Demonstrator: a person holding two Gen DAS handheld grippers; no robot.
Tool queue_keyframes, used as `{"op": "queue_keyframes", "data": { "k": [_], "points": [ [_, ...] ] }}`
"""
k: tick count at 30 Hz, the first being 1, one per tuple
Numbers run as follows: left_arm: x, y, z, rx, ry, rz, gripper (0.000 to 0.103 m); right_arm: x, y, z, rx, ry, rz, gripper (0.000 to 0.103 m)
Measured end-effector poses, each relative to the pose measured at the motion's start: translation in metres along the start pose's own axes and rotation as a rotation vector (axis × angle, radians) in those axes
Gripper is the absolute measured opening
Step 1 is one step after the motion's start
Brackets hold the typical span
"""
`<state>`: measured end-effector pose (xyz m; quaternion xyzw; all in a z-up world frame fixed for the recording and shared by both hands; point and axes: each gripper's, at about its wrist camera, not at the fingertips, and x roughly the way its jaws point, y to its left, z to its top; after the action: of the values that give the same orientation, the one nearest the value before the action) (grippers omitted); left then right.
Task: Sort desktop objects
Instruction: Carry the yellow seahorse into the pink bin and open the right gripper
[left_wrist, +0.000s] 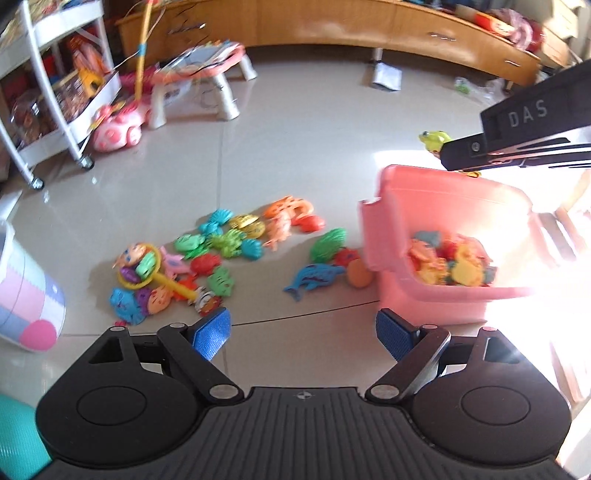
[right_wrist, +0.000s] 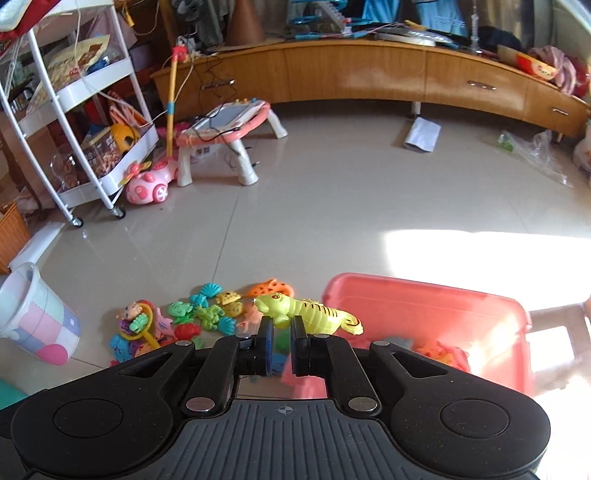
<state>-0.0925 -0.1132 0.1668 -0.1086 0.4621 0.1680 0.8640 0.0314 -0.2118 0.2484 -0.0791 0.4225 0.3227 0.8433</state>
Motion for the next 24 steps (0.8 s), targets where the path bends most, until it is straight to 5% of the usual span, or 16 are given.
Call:
{"op": "queue_keyframes", "data": {
  "k": [9, 24],
  "points": [
    [-0.015, -0.067, -0.004, 0.135, 0.0, -0.054, 0.09, -0.043, -0.081, -0.031, 0.147, -0.011, -0.157, 0.008],
    [0.047, -0.125, 0.005, 0.211, 0.078, -0.112, 0.09, 0.031, -0.14, -0.066, 0.317, 0.069, -0.217, 0.008]
  ]
}}
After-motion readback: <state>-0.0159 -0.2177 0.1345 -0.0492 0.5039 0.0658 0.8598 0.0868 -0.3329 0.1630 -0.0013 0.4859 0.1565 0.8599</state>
